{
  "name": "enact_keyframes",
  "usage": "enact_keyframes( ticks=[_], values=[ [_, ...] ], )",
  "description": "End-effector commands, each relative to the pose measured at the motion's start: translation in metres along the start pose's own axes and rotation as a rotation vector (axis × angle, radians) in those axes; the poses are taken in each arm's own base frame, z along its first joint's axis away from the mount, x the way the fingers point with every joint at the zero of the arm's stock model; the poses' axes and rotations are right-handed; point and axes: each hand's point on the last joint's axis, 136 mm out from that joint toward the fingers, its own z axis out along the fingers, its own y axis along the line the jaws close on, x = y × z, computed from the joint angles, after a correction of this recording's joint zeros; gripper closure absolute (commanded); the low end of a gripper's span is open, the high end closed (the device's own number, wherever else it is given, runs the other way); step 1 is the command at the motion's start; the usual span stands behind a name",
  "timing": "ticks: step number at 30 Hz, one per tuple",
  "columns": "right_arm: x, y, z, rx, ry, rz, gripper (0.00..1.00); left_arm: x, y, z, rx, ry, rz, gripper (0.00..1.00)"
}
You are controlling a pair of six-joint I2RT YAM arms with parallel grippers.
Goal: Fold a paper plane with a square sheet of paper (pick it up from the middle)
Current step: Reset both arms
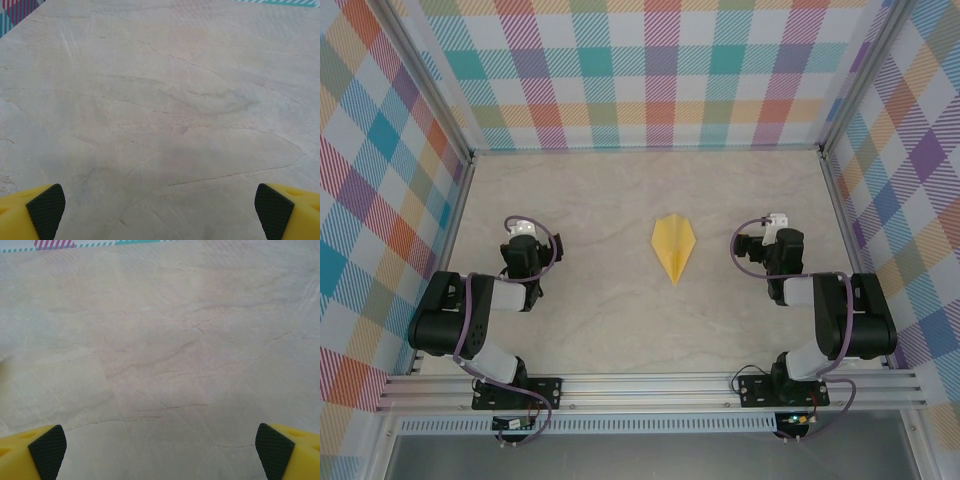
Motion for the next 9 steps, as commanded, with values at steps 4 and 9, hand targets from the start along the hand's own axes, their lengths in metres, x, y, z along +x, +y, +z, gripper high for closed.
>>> enact_keyframes(
  ticks=[4,9],
  values=[
    [-0.016,0.0038,0.0018,-0.026,-0.049,-0.001,0.0,-0.0134,-0.0025,0.0002,0.019,-0.046,0.003,0.0],
    [-0.0167,0.0032,0.0015,-0.025,-0.052,-0.001,0.0,-0.0135,-0.0027,0.0001,0.019,-0.047,0.002,0.0]
  ],
)
